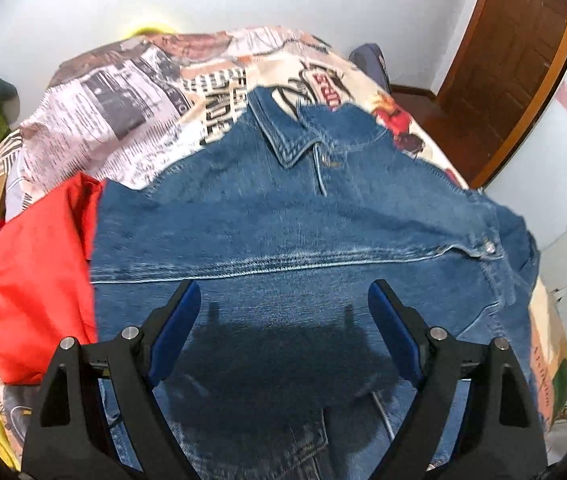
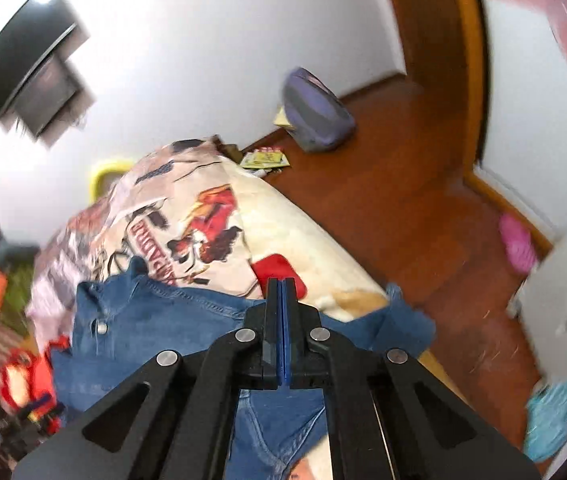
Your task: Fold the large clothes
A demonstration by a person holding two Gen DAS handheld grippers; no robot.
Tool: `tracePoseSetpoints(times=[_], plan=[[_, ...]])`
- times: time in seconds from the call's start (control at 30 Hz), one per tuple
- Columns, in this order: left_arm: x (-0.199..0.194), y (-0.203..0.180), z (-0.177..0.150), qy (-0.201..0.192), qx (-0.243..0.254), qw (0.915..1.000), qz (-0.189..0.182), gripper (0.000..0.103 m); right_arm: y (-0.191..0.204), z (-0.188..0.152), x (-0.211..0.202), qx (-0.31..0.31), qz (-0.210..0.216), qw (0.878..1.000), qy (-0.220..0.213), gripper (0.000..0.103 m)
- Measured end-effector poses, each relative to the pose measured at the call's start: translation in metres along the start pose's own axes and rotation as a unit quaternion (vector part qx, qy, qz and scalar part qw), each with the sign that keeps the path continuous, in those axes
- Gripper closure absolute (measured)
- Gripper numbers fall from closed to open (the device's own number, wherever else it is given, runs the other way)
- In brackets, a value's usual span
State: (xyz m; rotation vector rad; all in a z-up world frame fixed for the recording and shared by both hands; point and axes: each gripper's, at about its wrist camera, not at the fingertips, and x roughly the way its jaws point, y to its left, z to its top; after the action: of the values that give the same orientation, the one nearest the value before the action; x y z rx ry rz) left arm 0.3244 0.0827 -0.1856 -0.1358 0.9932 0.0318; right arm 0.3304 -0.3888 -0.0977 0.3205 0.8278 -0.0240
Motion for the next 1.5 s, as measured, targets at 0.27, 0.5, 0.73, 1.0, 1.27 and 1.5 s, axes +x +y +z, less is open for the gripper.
tracePoseSetpoints(times=[0.27,0.5,0.73,1.0,1.27,1.5], plan=[[-0.026,-0.003,-0.003,-0.023,0.01,0.9997,0.001,0.017,-0.002,-0.033,0.026,-0.028,-0.099,0.993,0.062,0.051],[-0.011,-0.004,-0.008,-0.011,0.019,0.9997,-0.005,0.017,-0.076,-0.061,0.094,0.091,-0.121,0.975,0.16,0.051],[0.018,-0.009,-0.011,0.009,0.03,0.9995,0.003,0.017,-0.112,-0.071,0.122,0.172,-0.072,0.969,0.165,0.053],[0.015,-0.013,-0.019,0.005,0.043,0.999,0.01,0.017,-0.081,-0.052,0.094,0.171,-0.059,0.978,0.108,0.09],[-0.02,-0.012,-0.02,-0.032,0.066,0.9967,0.033,0.017,0.015,-0.022,0.003,0.039,0.066,0.997,0.017,0.09],[-0.035,-0.01,-0.025,-0.038,0.061,0.997,0.03,0.017,0.119,-0.077,-0.027,-0.174,0.11,0.978,0.033,0.088]])
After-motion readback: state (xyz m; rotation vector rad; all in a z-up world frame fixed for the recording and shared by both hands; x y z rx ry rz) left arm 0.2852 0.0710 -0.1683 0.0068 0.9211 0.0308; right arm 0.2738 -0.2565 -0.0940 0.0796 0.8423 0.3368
